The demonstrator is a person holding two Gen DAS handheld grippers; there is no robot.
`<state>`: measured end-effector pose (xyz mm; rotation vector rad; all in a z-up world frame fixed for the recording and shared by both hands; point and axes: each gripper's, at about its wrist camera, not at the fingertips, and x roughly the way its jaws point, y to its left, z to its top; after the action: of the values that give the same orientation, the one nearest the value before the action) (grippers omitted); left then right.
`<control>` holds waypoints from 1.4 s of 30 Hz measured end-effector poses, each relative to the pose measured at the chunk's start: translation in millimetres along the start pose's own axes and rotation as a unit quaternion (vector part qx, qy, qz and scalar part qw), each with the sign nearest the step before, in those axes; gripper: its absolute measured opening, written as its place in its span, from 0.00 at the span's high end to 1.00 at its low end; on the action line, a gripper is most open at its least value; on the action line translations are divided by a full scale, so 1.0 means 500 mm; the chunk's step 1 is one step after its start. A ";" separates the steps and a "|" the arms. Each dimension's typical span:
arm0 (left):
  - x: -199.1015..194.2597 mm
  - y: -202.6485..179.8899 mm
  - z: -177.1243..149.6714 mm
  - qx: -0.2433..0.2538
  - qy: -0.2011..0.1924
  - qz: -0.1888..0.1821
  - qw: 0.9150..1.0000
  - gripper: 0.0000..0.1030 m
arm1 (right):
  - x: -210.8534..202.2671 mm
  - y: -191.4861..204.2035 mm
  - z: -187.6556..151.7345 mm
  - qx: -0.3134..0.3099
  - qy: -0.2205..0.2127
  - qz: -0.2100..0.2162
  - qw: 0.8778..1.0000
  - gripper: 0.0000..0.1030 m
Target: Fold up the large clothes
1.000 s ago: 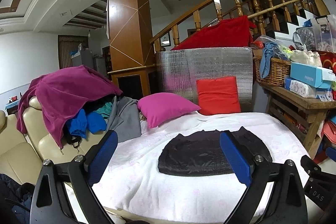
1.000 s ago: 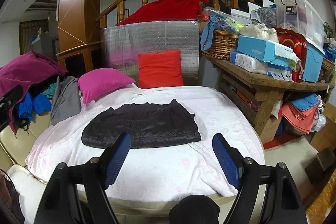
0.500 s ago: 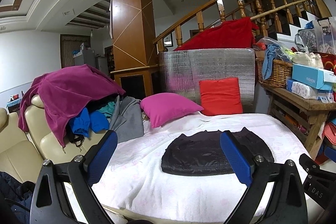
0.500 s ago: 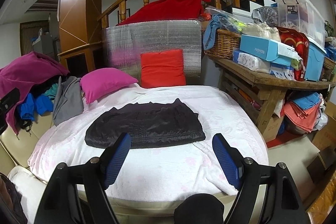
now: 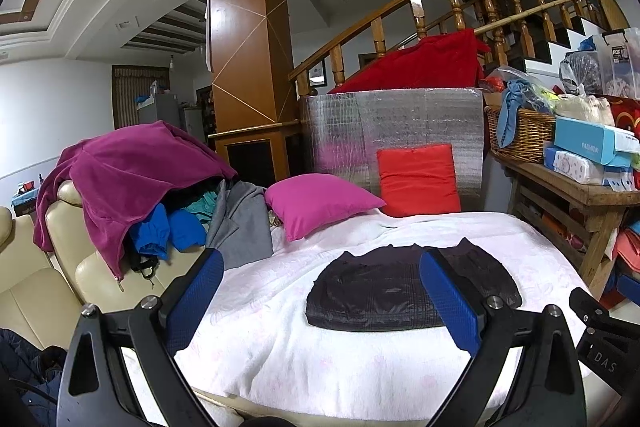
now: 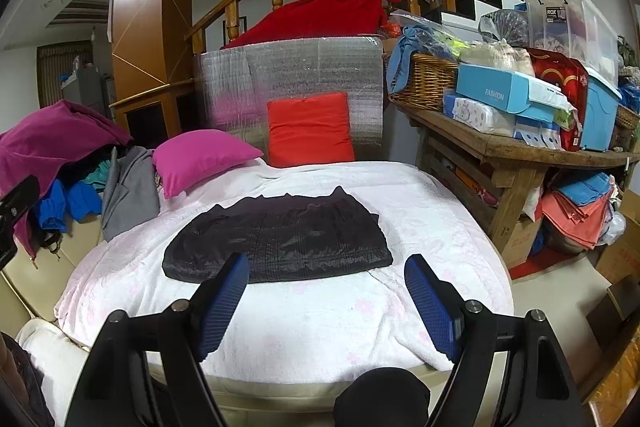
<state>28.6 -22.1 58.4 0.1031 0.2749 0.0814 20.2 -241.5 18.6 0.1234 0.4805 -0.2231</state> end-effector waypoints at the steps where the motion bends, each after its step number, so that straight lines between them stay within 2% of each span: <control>1: 0.000 0.000 0.000 0.000 0.000 0.000 1.000 0.04 | 0.000 0.002 -0.001 0.000 0.000 -0.001 1.000 0.20; 22: -0.002 0.020 0.001 -0.002 -0.007 0.008 1.000 0.04 | -0.011 0.029 -0.004 0.002 -0.006 -0.002 1.000 0.20; 42: 0.059 0.017 0.012 -0.008 0.015 0.009 1.000 0.04 | 0.064 0.059 0.037 -0.016 0.009 0.002 1.000 0.20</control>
<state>57.9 -11.3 57.0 0.0877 0.3031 0.1034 63.0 -221.7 21.7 0.0954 0.5024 -0.2100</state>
